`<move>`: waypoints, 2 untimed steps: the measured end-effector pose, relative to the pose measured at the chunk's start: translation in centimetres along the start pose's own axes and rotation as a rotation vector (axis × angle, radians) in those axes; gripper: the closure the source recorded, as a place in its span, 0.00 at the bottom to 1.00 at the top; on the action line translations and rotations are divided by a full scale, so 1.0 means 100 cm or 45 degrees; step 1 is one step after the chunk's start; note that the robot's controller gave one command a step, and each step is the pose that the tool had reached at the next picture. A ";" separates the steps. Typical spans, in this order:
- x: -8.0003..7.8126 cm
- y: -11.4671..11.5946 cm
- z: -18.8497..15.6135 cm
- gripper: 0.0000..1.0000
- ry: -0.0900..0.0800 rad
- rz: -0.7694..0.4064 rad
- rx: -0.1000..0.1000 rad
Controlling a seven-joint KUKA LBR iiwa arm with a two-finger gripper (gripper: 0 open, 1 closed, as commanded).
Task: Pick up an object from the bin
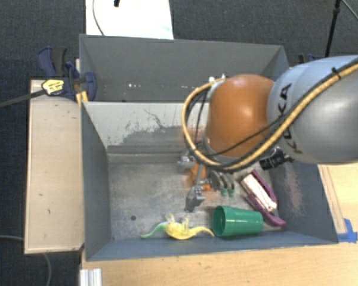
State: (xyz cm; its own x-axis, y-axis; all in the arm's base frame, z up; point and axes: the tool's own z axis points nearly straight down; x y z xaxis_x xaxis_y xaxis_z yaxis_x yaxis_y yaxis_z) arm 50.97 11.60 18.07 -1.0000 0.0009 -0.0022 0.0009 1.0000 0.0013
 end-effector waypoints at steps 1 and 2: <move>0.017 -0.002 0.059 0.00 -0.003 -0.152 0.000; 0.023 -0.001 0.077 0.00 -0.003 -0.266 -0.001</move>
Offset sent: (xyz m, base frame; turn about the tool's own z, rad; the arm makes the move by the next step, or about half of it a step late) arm -0.0329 -0.0007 -0.0471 -0.3554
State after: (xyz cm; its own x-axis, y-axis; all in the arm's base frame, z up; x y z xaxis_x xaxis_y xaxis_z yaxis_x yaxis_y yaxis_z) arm 48.73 11.51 10.37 -0.9785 -0.2062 -0.0052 -0.2062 0.9785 0.0013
